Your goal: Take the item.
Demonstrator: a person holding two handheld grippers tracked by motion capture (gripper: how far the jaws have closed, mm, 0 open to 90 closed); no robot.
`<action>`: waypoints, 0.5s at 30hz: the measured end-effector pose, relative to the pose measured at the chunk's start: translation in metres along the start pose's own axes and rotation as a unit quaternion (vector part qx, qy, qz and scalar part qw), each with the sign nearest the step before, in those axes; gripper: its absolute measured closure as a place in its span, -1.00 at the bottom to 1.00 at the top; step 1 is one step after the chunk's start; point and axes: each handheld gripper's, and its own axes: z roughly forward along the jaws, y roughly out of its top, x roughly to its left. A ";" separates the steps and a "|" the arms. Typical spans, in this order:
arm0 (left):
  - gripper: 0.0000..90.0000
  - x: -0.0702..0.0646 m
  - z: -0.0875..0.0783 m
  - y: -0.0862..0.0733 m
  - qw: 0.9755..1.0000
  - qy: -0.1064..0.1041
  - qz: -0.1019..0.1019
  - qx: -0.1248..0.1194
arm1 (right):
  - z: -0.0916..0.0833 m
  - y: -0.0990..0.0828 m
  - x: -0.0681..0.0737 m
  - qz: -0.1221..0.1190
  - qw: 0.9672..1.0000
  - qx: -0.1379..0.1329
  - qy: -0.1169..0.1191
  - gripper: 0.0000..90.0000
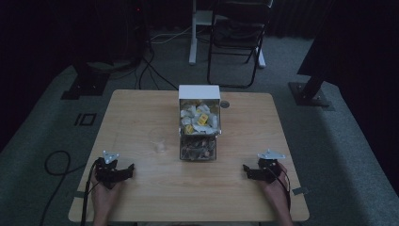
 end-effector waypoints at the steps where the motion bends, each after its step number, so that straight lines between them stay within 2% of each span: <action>1: -0.72 0.000 0.000 0.000 1.000 0.002 -0.001 0.001 | 0.000 0.000 -0.001 0.005 1.000 -0.001 -0.005 -0.69; 6: -0.67 0.000 0.002 0.002 1.000 0.009 -0.009 -0.001 | 0.000 0.001 -0.001 0.006 1.000 0.000 -0.006 -0.69; 15: -0.62 0.000 0.001 0.002 1.000 0.003 -0.003 -0.003 | 0.000 0.000 -0.001 0.006 1.000 -0.001 -0.007 -0.68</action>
